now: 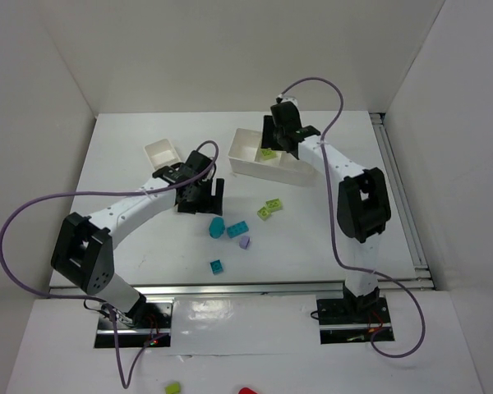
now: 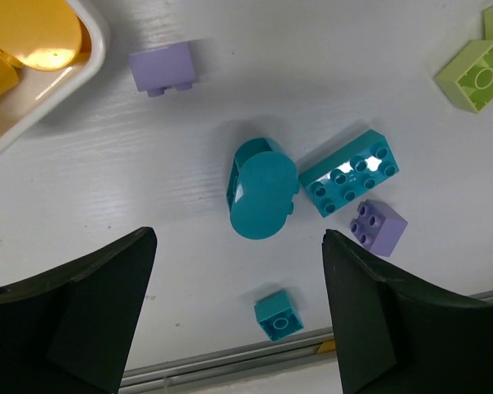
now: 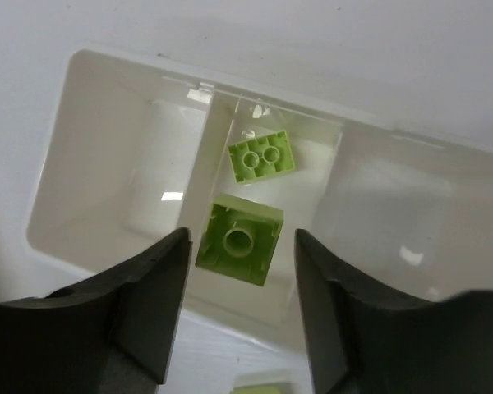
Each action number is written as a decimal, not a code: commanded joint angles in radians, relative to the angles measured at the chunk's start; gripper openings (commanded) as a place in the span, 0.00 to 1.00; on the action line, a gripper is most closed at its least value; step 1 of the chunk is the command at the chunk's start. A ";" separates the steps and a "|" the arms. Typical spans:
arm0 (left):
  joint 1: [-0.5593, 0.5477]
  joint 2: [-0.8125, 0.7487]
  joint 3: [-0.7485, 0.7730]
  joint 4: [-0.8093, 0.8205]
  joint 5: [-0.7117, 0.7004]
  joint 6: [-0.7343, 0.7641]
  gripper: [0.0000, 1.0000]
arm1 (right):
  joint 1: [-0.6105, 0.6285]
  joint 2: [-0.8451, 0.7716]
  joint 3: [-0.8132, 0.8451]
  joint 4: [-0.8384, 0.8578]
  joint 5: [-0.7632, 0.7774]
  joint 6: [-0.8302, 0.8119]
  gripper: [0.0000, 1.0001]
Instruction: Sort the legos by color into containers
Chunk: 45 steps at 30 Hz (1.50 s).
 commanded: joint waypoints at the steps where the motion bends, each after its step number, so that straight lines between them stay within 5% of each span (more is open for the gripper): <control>1: -0.011 -0.034 -0.017 -0.014 0.017 -0.024 0.92 | -0.001 0.060 0.122 -0.018 -0.016 -0.011 0.72; 4: -0.011 -0.034 -0.026 -0.014 0.017 -0.013 0.93 | 0.008 0.028 0.105 -0.021 0.013 -0.002 0.82; 16: -0.054 0.132 -0.037 0.052 0.002 0.025 0.88 | 0.017 -0.475 -0.442 -0.036 0.071 0.062 0.82; 24: -0.054 0.231 -0.003 0.073 -0.047 0.016 0.67 | 0.017 -0.575 -0.525 -0.112 0.102 0.084 0.82; 28: -0.054 0.242 0.073 0.020 -0.066 0.028 0.40 | 0.017 -0.595 -0.534 -0.124 0.102 0.084 0.82; 35: -0.027 0.252 0.394 -0.074 -0.052 0.050 0.35 | 0.017 -0.664 -0.648 -0.047 0.033 0.117 0.82; 45: 0.055 0.645 1.007 -0.103 0.017 0.061 0.35 | 0.086 -0.692 -0.769 -0.015 -0.047 0.229 0.82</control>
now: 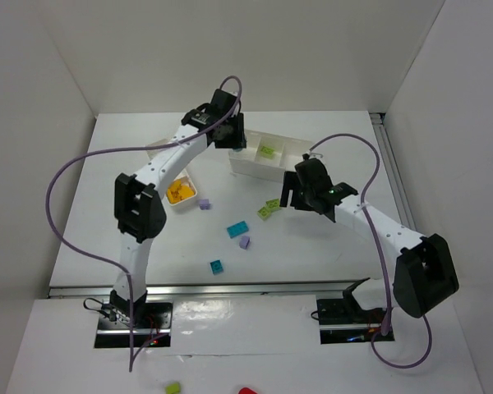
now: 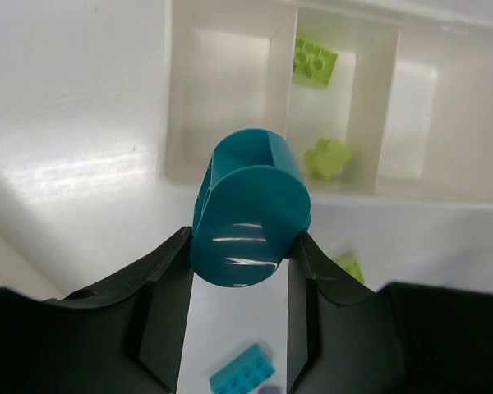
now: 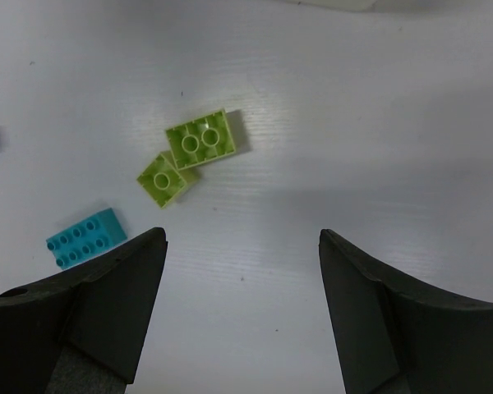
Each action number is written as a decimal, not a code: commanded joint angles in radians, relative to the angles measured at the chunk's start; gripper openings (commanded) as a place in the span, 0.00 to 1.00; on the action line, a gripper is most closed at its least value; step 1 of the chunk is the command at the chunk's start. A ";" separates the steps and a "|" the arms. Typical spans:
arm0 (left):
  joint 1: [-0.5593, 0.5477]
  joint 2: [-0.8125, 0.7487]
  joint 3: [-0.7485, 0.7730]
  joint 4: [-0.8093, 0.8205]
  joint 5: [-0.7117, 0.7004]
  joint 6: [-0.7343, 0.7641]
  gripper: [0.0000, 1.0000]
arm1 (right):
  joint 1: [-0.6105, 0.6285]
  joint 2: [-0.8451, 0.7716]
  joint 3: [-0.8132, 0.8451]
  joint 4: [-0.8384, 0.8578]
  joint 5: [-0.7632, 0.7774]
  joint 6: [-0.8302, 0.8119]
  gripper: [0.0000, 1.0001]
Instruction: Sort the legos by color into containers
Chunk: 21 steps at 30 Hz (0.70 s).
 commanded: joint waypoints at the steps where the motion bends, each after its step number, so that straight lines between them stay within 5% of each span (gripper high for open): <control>1: 0.018 0.152 0.174 -0.034 0.040 0.019 0.35 | 0.025 -0.046 -0.035 0.065 -0.013 0.052 0.82; 3: 0.027 0.239 0.281 -0.034 0.050 0.028 0.42 | 0.037 -0.046 -0.036 0.065 -0.027 0.061 0.82; 7: 0.027 0.287 0.346 -0.034 0.062 0.028 0.83 | 0.070 -0.023 -0.045 0.099 -0.038 0.080 0.84; 8: 0.037 0.272 0.346 -0.034 0.063 0.028 0.87 | 0.080 -0.004 -0.045 0.115 -0.047 0.089 0.84; 21: 0.037 -0.110 -0.019 0.013 0.096 0.050 0.84 | 0.089 0.362 0.127 0.208 0.016 0.020 0.87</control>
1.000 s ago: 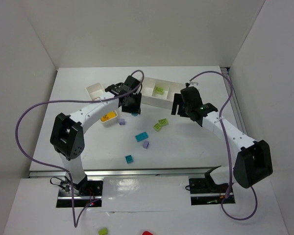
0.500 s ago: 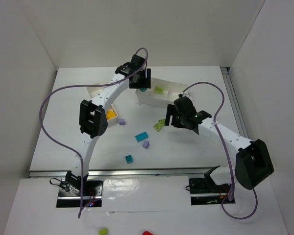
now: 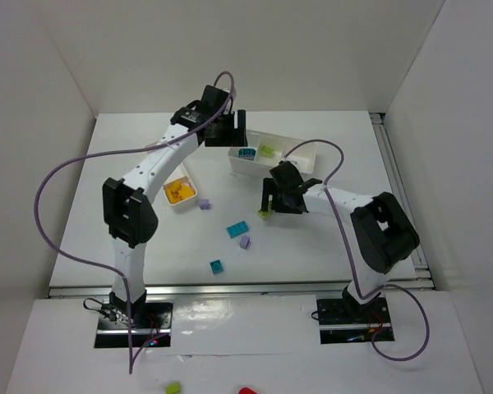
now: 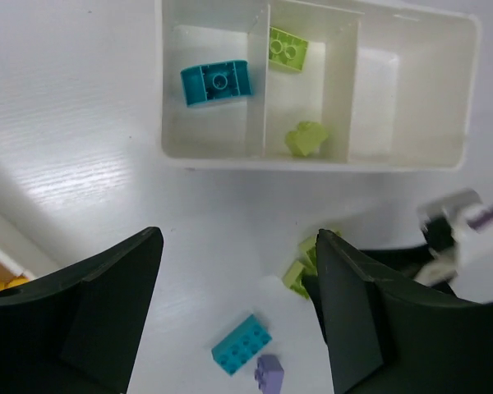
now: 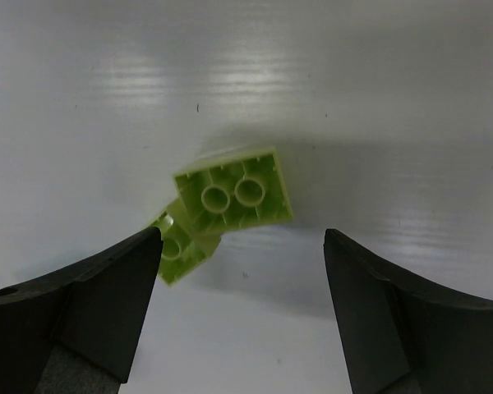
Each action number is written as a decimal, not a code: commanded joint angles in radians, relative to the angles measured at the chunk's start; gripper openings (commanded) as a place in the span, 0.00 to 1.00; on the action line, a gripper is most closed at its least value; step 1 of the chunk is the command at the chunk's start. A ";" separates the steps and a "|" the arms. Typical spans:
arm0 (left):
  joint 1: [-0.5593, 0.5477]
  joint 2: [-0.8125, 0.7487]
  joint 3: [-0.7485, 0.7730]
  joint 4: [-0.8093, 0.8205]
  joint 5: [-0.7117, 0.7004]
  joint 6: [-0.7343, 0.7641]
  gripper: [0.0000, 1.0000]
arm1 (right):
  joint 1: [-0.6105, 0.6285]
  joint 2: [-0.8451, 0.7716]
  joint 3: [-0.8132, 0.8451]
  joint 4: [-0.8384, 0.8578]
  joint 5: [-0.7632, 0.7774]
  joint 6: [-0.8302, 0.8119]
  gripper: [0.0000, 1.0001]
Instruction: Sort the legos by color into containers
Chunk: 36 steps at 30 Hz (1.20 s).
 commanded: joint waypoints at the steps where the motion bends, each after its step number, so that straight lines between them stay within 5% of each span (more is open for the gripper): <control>1: 0.007 -0.144 -0.084 0.028 0.020 0.021 0.84 | 0.010 0.048 0.073 0.059 0.050 -0.024 0.87; 8: 0.007 -0.236 -0.262 0.028 0.029 0.021 0.83 | 0.010 0.098 0.087 0.080 0.104 -0.013 0.87; 20: -0.003 -0.261 -0.287 0.028 0.029 0.031 0.83 | 0.010 0.062 0.052 0.034 0.221 0.049 0.87; 30: -0.012 -0.252 -0.296 0.028 0.029 0.031 0.82 | 0.060 0.005 -0.005 -0.001 0.029 0.053 0.87; 36: -0.012 -0.252 -0.296 0.028 0.020 0.031 0.82 | 0.084 0.009 -0.011 0.036 0.007 0.076 0.77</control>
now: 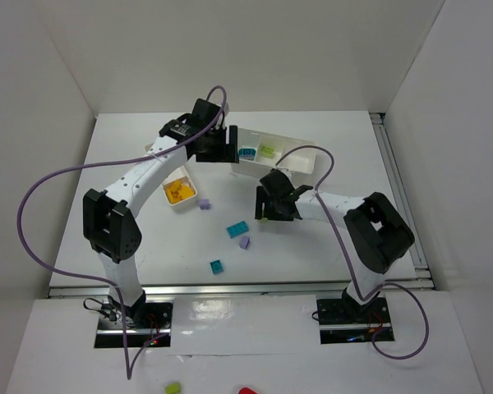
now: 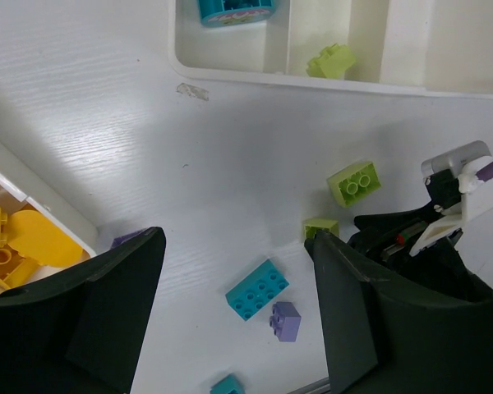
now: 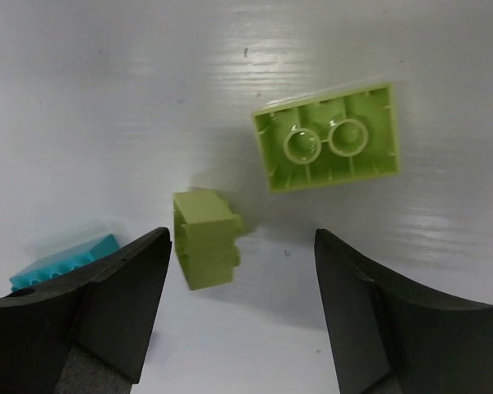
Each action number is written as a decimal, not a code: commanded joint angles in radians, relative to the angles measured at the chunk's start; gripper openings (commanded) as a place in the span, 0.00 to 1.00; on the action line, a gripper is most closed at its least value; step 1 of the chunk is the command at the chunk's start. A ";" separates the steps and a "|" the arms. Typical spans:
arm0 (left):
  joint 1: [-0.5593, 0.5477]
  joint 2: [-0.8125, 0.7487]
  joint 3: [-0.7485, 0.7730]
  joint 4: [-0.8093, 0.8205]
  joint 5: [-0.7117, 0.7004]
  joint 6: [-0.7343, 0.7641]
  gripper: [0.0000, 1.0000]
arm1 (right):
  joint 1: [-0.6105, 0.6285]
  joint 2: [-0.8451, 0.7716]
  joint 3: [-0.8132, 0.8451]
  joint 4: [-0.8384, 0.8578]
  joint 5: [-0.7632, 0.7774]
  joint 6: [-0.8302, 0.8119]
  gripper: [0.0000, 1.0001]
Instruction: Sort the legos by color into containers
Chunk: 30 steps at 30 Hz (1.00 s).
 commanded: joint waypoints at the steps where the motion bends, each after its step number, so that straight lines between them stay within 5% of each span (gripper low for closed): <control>1: -0.003 -0.025 -0.001 0.018 0.003 0.027 0.82 | 0.006 -0.029 0.006 0.017 -0.019 0.021 0.77; 6: -0.003 -0.034 -0.019 0.018 0.003 0.027 0.82 | 0.006 0.041 0.067 0.037 -0.039 -0.036 0.76; 9: -0.003 -0.034 -0.019 0.018 -0.006 0.027 0.82 | 0.015 0.054 0.092 0.026 -0.039 -0.036 0.64; 14: -0.003 -0.043 -0.028 0.018 -0.015 0.027 0.82 | 0.025 0.012 0.122 -0.009 -0.048 -0.045 0.08; 22: -0.003 -0.103 -0.120 -0.001 -0.047 0.004 0.83 | -0.015 -0.089 0.306 -0.124 -0.012 -0.105 0.06; 30: -0.003 -0.260 -0.370 0.021 -0.008 -0.070 0.86 | -0.138 0.093 0.562 -0.106 0.025 -0.214 0.09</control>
